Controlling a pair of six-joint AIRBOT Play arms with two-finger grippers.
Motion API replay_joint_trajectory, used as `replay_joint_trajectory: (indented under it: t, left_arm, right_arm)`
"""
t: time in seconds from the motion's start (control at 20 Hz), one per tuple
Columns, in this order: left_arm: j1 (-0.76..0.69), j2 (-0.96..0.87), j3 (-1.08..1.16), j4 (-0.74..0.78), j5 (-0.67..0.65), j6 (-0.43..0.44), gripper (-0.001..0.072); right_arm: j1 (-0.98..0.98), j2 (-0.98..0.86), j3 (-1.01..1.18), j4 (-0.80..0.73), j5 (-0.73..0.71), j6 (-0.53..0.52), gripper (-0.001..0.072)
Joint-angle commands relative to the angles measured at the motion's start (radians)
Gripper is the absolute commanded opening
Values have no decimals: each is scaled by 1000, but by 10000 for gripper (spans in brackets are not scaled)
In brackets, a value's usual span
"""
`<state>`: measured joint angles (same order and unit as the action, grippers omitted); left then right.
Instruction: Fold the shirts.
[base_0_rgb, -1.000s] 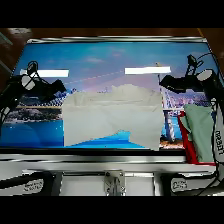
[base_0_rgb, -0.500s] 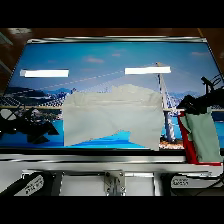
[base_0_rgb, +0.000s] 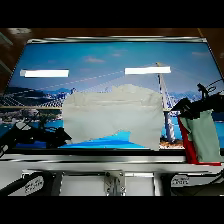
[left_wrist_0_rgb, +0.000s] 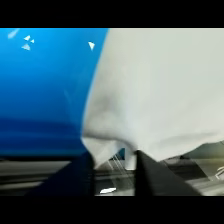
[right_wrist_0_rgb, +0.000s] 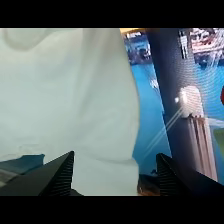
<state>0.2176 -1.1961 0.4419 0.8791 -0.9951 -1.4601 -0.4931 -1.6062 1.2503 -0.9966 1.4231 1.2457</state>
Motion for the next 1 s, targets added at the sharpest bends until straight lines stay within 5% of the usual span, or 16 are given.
replay_joint_trajectory:
  t: [0.0, 0.1, 0.35, 0.5, 0.55, 0.65, 0.95]
  left_arm:
    - [-27, -25, -6, -105, 113, 10, 141]
    - [-27, -23, 18, -128, 99, 69, 35]
    - [-27, 47, 88, -128, 70, 87, 34]
    - [-27, 91, 108, -127, 68, 88, 34]
    - [-27, 101, 115, -128, 67, 88, 34]
    - [-26, 114, 148, -127, 40, 98, 34]
    - [-27, 283, 647, 39, -14, 125, 32]
  right_arm:
    - [-1, -45, -6, -6, 5, 27, 647]
    - [21, -73, -19, -17, 4, 28, 646]
    - [110, -143, -21, -27, -103, 44, 644]
    - [158, -188, -21, -8, -102, 57, 562]
    - [181, -204, -21, -6, -95, 58, 452]
    - [219, -210, -19, -1, -103, 49, 71]
    - [226, 146, 243, 315, -95, -242, 62]
